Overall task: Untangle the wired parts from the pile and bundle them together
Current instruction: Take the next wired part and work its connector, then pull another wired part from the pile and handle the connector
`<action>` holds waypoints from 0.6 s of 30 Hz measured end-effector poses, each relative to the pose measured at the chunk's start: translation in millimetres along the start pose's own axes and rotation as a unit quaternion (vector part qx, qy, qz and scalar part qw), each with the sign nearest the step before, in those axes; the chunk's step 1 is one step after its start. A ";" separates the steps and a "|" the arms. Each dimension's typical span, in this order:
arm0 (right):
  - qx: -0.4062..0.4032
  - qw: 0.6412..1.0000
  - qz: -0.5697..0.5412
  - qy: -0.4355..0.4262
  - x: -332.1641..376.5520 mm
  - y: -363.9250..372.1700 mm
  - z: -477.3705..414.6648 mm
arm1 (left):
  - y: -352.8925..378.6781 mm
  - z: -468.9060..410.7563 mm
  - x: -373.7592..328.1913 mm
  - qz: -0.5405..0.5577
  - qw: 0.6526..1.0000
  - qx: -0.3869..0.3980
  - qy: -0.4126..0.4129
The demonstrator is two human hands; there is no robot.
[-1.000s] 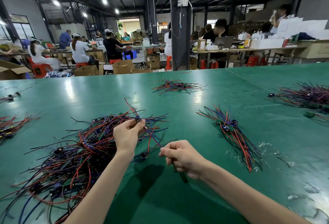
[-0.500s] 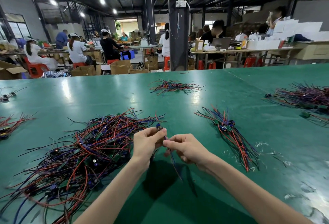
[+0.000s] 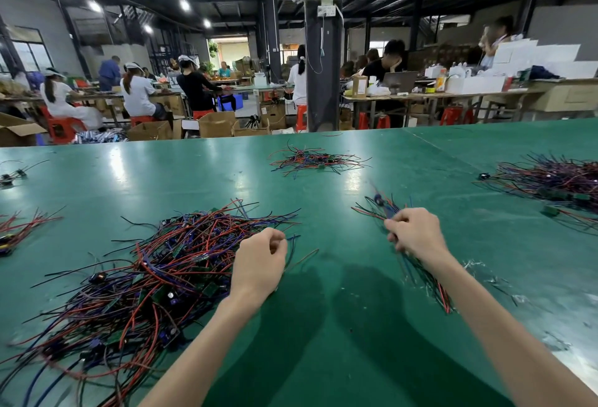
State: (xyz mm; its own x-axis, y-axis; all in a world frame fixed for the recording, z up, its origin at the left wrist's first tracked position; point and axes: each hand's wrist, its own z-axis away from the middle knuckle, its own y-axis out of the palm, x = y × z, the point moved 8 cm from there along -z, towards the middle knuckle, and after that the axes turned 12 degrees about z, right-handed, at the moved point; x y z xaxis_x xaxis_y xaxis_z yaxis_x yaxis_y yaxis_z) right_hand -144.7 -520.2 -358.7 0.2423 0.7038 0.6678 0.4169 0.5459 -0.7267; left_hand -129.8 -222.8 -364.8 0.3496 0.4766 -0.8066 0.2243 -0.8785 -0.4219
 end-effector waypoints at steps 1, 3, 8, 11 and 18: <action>0.008 0.998 0.049 0.033 -13.0 -1.3 -3.8 | -5.4 -0.7 -2.1 -0.080 0.997 -0.008 0.017; 0.021 0.988 0.132 0.081 -30.1 -2.1 -5.6 | -13.5 -3.2 -1.6 -0.174 0.984 -0.019 0.017; 0.014 0.965 0.248 0.086 -26.8 -1.1 0.8 | -5.9 -5.7 17.9 -0.291 0.951 0.086 -0.058; 0.014 0.953 0.291 0.085 -23.5 1.0 3.2 | -0.3 -3.2 24.7 -0.291 0.944 0.130 -0.084; -0.009 0.945 0.318 0.077 -24.4 -2.2 1.2 | 3.4 0.4 23.4 -0.269 0.946 0.157 -0.086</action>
State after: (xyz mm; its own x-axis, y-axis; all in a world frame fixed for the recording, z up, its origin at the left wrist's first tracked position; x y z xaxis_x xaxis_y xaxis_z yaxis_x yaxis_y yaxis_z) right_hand -152.6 -538.0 -373.6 0.5730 0.8116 0.1136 0.1593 0.0257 -0.9869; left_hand -121.2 -214.6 -385.2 0.1029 0.8691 -0.4839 0.0366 -0.4895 -0.8713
